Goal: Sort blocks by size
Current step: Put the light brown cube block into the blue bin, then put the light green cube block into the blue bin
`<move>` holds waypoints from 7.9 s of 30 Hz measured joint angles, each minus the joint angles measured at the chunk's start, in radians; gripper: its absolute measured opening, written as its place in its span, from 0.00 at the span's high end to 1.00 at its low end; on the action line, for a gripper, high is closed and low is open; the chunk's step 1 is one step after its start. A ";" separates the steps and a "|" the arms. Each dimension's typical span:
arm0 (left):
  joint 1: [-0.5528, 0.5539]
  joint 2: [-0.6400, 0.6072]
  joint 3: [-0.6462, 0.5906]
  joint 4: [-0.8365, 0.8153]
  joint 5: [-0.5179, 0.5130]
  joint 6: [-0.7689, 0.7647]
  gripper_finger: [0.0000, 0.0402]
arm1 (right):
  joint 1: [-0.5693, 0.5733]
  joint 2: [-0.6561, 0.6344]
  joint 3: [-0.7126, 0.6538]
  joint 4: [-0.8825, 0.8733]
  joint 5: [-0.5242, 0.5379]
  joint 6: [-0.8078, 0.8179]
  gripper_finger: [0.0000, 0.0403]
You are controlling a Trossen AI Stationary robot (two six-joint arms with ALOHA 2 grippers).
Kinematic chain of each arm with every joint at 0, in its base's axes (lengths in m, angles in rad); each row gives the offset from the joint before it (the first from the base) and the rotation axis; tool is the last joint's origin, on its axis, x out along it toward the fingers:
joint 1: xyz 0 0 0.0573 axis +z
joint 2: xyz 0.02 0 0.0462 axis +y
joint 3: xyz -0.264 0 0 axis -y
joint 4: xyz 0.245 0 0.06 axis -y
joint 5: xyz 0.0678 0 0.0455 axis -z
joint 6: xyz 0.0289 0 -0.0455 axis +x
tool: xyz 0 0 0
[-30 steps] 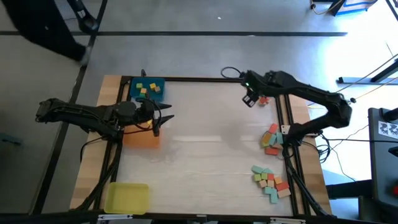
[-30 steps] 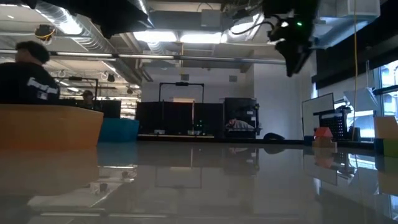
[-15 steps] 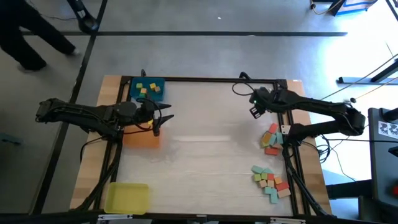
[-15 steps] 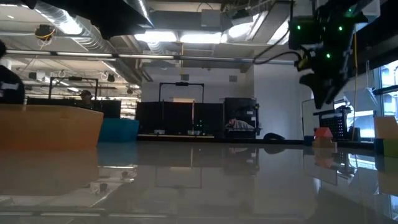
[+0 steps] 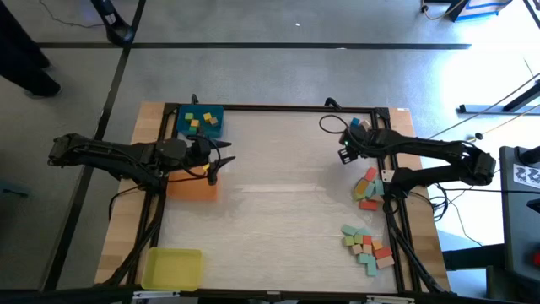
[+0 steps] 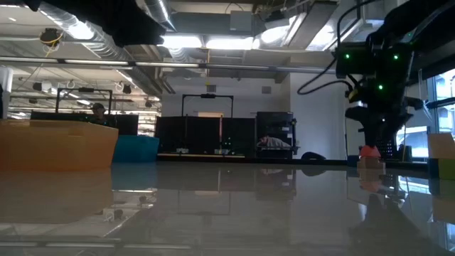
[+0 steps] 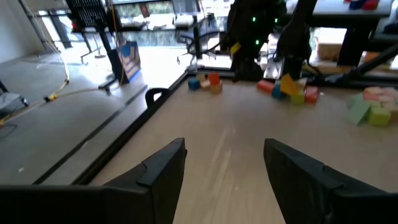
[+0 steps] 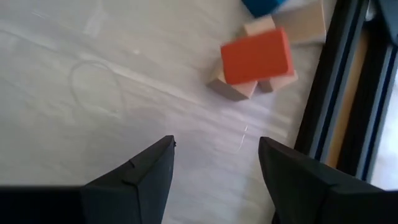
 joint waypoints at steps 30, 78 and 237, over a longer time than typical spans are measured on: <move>-0.003 0.000 0.000 -0.008 0.001 -0.023 0.49 | -0.087 0.000 -0.298 0.597 0.203 0.074 0.42; -0.001 0.000 0.000 -0.007 0.001 -0.015 0.49 | -0.180 -0.026 -0.319 0.906 -0.493 -0.226 0.67; -0.003 0.017 0.000 -0.030 0.051 -0.098 0.49 | 0.563 0.650 1.481 -0.725 -0.306 -0.537 0.42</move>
